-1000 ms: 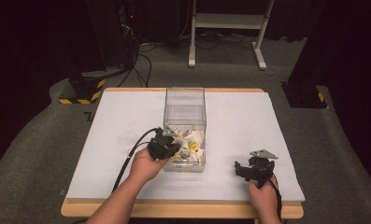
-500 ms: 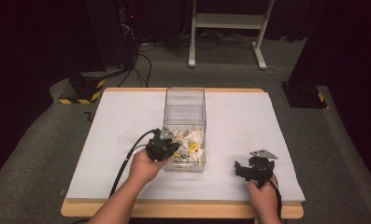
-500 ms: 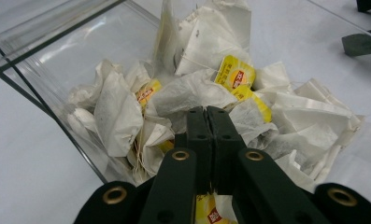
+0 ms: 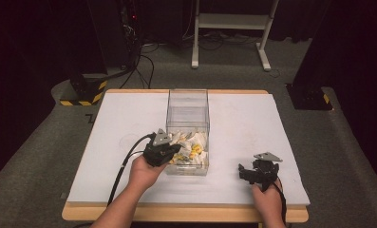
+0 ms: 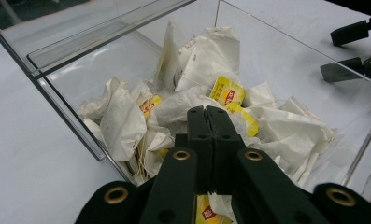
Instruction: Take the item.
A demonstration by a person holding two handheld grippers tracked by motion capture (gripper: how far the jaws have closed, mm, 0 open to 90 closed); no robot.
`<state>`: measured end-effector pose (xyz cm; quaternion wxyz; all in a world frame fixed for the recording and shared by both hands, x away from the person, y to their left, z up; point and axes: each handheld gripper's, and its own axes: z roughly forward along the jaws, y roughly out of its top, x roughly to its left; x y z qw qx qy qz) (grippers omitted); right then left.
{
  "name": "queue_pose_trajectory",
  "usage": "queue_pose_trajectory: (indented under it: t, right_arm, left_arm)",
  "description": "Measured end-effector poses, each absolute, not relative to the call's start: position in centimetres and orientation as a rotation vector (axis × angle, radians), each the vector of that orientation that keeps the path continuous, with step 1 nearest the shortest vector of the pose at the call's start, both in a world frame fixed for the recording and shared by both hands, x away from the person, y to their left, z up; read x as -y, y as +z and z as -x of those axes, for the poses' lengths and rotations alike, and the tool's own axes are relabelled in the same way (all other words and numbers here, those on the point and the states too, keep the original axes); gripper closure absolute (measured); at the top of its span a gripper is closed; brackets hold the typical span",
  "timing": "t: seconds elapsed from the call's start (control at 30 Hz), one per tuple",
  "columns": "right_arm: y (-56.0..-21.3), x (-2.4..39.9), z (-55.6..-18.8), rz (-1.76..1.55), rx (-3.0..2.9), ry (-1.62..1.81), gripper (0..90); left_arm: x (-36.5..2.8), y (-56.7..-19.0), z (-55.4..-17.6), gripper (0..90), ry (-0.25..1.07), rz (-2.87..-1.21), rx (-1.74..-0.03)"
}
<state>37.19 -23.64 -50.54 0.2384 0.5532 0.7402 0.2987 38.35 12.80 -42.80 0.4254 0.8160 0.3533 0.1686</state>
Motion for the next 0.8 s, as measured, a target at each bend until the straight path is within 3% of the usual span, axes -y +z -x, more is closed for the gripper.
queue_pose_trajectory:
  t: [0.8]
  right_arm:
    - [-50.5,23.6,-37.2,-1.515,-2.026,0.819,8.7]
  left_arm:
    - [-13.6,-41.9,-37.0,89.3,0.483,-1.903,-0.826]
